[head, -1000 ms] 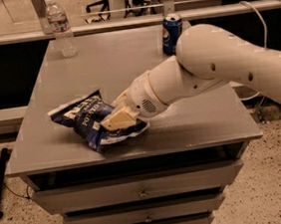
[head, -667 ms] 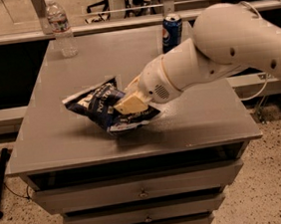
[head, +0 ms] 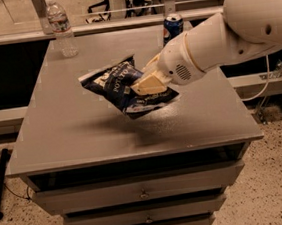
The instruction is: Move blue chip bag near pepsi can
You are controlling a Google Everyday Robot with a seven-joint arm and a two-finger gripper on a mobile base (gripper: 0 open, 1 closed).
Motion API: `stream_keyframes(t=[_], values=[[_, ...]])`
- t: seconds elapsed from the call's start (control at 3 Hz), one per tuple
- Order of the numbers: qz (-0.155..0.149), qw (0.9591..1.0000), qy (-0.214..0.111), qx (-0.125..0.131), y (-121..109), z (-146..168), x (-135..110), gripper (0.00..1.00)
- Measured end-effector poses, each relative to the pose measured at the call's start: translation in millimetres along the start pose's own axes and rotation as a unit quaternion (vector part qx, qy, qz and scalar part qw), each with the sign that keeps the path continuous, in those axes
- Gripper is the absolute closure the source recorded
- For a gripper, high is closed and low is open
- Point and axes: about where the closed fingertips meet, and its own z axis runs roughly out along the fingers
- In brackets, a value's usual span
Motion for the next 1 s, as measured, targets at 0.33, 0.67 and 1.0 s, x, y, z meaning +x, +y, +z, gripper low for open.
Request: stream_keyframes(t=[0.33,0.67,1.0], values=[[0.018,0.9996,0.004,0.02,-7.5,-5.5,8.5,1.0],[0.048,0.9971,-0.005,0.059,-29.1,-14.0,22.3,1.0],[0.086,0.9886,-0.022,0.122,-83.9,-28.6,40.8,1.0]])
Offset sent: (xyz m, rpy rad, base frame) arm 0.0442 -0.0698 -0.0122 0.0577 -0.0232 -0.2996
